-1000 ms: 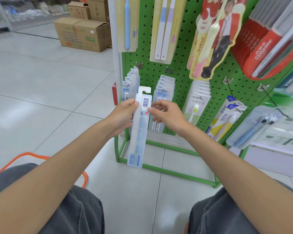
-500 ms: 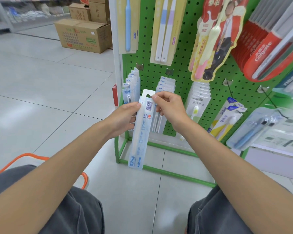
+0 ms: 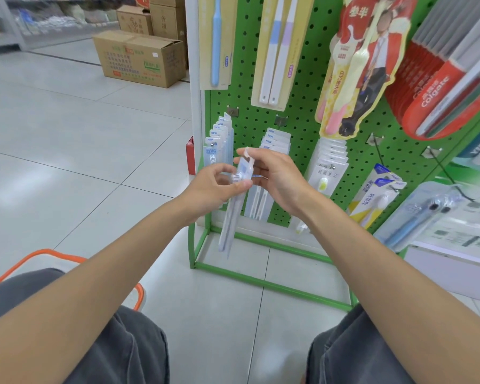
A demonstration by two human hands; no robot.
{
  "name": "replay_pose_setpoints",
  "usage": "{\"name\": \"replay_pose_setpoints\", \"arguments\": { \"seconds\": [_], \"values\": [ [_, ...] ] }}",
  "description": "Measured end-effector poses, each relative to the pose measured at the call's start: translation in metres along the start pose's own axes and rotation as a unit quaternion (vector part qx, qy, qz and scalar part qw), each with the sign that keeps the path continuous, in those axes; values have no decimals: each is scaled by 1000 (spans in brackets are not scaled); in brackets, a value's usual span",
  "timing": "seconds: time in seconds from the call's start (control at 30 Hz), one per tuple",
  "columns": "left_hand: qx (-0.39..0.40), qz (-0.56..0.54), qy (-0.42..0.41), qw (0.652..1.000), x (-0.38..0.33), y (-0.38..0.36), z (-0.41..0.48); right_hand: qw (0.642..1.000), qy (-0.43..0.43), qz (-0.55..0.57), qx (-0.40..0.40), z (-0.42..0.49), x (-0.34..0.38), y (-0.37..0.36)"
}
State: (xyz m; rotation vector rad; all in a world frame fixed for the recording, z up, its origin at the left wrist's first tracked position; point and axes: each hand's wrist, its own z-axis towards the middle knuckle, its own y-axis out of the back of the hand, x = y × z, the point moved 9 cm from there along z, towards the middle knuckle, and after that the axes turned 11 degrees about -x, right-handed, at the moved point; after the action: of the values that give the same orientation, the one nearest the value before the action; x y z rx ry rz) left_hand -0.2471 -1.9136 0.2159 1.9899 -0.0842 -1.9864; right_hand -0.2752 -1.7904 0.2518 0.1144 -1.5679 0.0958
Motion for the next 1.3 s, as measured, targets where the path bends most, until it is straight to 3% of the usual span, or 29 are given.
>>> {"name": "replay_pose_setpoints", "arguments": {
  "seconds": [0.07, 0.17, 0.37, 0.7, 1.3],
  "values": [
    [-34, 28, -41, 998, -8, 7, 2, 991, 70, -112, -19, 1, 11, -1],
    [-34, 44, -42, 998, -10, 12, 6, 936, 204, -283, -46, -2, 34, -5],
    [-174, 48, -22, 983, -15, 52, 23, 895, 283, -327, -105, 9, 69, -2],
    [-156, 65, -54, 984, -19, 43, 43, 853, 321, -395, -114, 51, 79, -27],
    [-165, 62, -83, 981, -5, 47, 61, 868, 249, -424, -72, 88, 42, -46]
  ]
}}
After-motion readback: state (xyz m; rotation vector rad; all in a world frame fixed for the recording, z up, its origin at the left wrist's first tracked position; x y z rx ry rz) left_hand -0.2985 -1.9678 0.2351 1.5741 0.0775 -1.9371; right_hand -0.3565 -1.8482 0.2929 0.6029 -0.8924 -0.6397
